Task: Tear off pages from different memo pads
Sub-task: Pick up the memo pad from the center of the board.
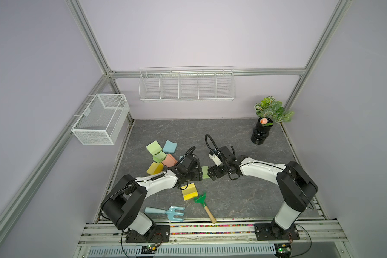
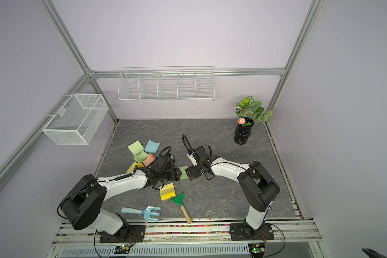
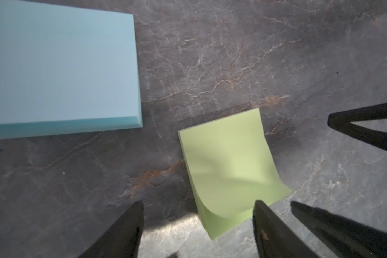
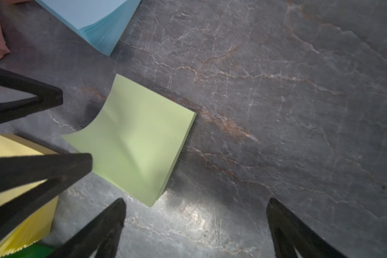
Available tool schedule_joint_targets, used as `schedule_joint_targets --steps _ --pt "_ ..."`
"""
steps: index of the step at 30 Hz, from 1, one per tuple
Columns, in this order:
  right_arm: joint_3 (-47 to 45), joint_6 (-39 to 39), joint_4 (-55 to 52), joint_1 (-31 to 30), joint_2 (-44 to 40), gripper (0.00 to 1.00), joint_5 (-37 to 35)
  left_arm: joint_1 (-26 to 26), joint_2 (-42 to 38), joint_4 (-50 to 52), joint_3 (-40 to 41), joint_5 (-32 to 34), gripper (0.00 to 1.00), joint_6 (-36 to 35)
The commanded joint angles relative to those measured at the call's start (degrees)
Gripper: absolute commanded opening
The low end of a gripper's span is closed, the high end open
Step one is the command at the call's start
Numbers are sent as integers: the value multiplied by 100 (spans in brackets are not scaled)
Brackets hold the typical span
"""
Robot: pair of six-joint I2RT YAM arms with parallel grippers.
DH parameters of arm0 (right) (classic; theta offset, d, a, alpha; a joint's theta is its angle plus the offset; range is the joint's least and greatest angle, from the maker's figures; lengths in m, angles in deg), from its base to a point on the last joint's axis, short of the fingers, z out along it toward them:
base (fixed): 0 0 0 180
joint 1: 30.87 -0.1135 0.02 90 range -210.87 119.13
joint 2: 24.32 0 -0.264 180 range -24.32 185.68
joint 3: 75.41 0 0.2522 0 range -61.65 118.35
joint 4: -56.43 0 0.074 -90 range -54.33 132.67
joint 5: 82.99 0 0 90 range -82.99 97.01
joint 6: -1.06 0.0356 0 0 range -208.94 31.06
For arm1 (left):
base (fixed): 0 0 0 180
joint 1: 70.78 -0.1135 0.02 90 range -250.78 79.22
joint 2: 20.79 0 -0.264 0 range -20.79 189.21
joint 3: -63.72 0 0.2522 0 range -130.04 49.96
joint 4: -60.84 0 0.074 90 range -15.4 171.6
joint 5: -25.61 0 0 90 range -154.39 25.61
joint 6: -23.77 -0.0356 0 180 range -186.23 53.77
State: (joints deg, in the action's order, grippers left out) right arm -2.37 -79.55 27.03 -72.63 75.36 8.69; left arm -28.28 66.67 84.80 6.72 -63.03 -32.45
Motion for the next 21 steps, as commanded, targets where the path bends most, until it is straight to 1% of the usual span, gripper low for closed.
schedule_joint_targets --steps 1,14,21 --pt "109 -69 -9 -36 113 98 110 28 77 132 -157 143 78 23" --pt "268 -76 -36 -44 307 99 168 30 103 139 -175 206 79 45" --pt "380 -77 -69 -43 462 99 85 30 41 96 -136 190 79 59"
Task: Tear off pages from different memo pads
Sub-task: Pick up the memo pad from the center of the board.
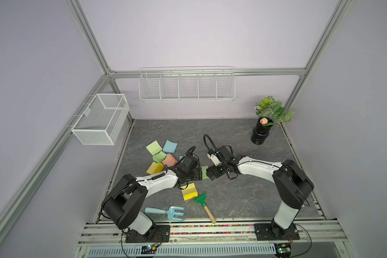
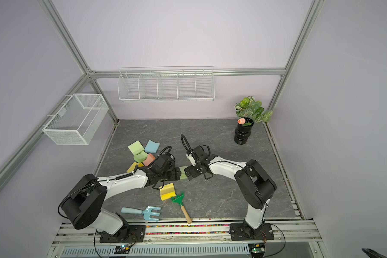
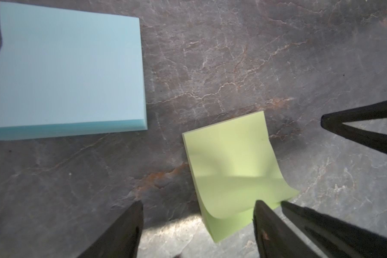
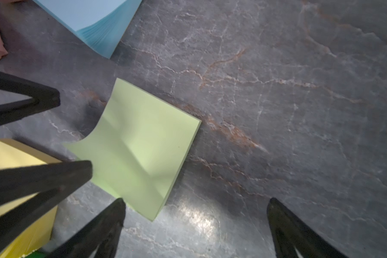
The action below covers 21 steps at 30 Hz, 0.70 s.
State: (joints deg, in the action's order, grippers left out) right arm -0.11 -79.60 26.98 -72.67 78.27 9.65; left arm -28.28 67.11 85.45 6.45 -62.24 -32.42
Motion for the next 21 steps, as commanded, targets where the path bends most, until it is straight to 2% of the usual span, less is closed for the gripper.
schedule_joint_targets --steps 1,15,21 --pt "174 -75 -75 -39 190 99 -24 30 -14 31 -106 115 79 51" --pt "619 -285 -277 -39 465 100 -474 25 -267 -53 77 156 79 61" --pt "774 -874 -381 -171 591 99 -520 24 -782 215 265 907 79 212"
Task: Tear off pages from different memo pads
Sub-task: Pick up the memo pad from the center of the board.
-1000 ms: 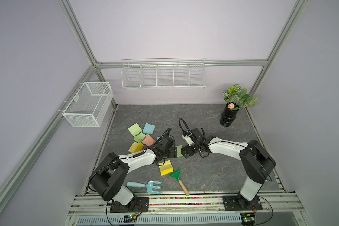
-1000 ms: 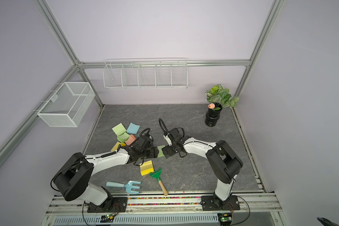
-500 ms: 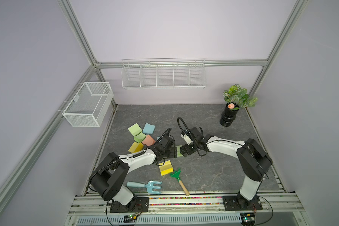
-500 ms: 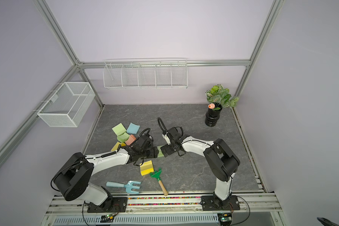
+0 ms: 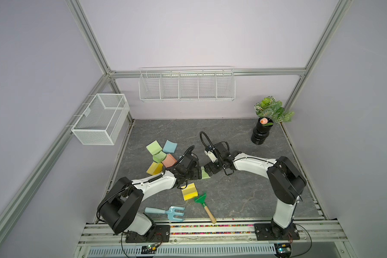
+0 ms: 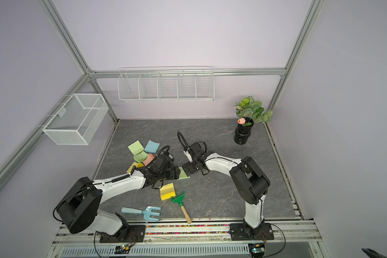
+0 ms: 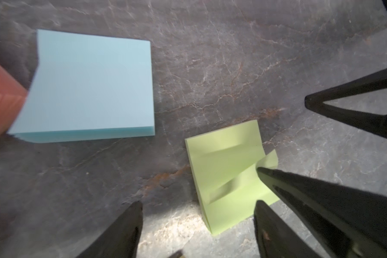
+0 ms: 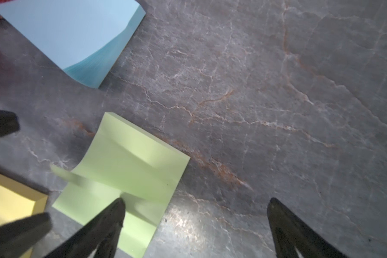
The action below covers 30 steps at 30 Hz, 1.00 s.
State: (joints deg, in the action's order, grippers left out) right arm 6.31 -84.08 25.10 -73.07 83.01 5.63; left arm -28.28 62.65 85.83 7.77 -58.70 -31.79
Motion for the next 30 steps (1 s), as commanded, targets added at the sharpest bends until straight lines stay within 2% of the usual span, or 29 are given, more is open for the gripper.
schedule_joint_targets --steps 1,6,19,30 --pt "182 -515 -243 -166 146 99 -169 30 -442 231 163 668 80 174" --pt "426 -903 -458 -382 362 98 -470 3 -1037 364 383 1168 80 283" --pt "770 -1194 -601 -482 458 96 -1028 -40 -1698 433 673 1318 81 354" --pt "1078 -1567 -685 -500 714 79 -911 -44 -1909 475 755 1397 81 379"
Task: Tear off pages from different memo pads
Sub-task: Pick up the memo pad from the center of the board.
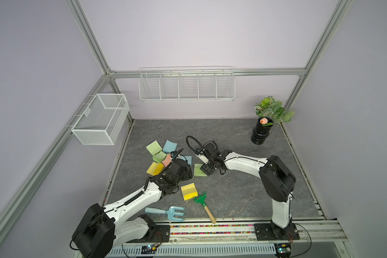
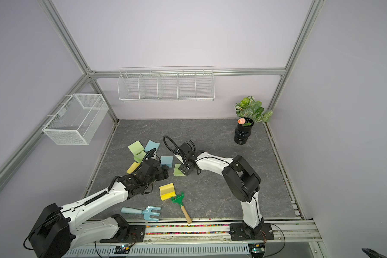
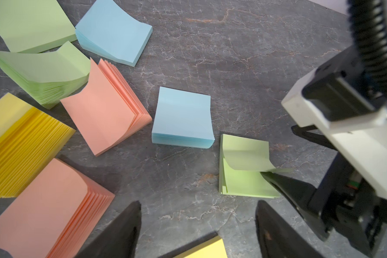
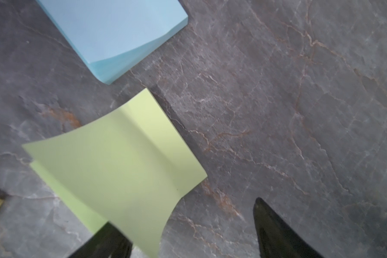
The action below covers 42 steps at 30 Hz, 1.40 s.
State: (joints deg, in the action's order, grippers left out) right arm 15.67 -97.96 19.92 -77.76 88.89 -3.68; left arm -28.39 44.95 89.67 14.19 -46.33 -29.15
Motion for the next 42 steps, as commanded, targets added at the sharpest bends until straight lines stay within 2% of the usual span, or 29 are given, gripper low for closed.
schedule_joint_targets --steps 1,5,8,13,17,20,21,22,23,28,33,39,42 --pt "167 -206 -176 -33 138 78 30 -30 -172 92 125 175 81 123" --pt "310 -374 -210 -31 217 77 114 -30 -321 100 201 233 81 150" --pt "516 -505 -354 -37 352 69 284 -29 -396 109 228 278 81 155" --pt "899 -684 -624 -77 568 63 499 -29 -391 103 233 259 81 143" --pt "1138 -801 -802 -98 704 52 704 -29 -378 101 221 246 81 131" --pt "1264 -885 -926 -125 777 40 757 -31 -404 118 221 250 81 126" --pt "1302 -900 -972 -126 782 32 758 -29 -420 121 228 257 81 125" --pt "1312 -923 -998 -128 773 17 778 -34 -423 127 228 261 81 119" --pt "1314 -942 -1006 -136 746 7 789 -29 -433 134 228 257 81 109" --pt "1052 -1260 -904 -112 213 7 1025 -30 -454 83 233 158 81 -8" --pt "485 -2097 -597 11 -735 7 1582 -29 -591 -322 298 -453 81 -474" --pt "41 -3110 -513 412 -1845 7 2888 -30 -1181 -1270 657 -1794 81 -1006" --pt "-122 -3620 -533 498 -2200 7 3221 -31 -1565 -1747 864 -2572 83 -1150"
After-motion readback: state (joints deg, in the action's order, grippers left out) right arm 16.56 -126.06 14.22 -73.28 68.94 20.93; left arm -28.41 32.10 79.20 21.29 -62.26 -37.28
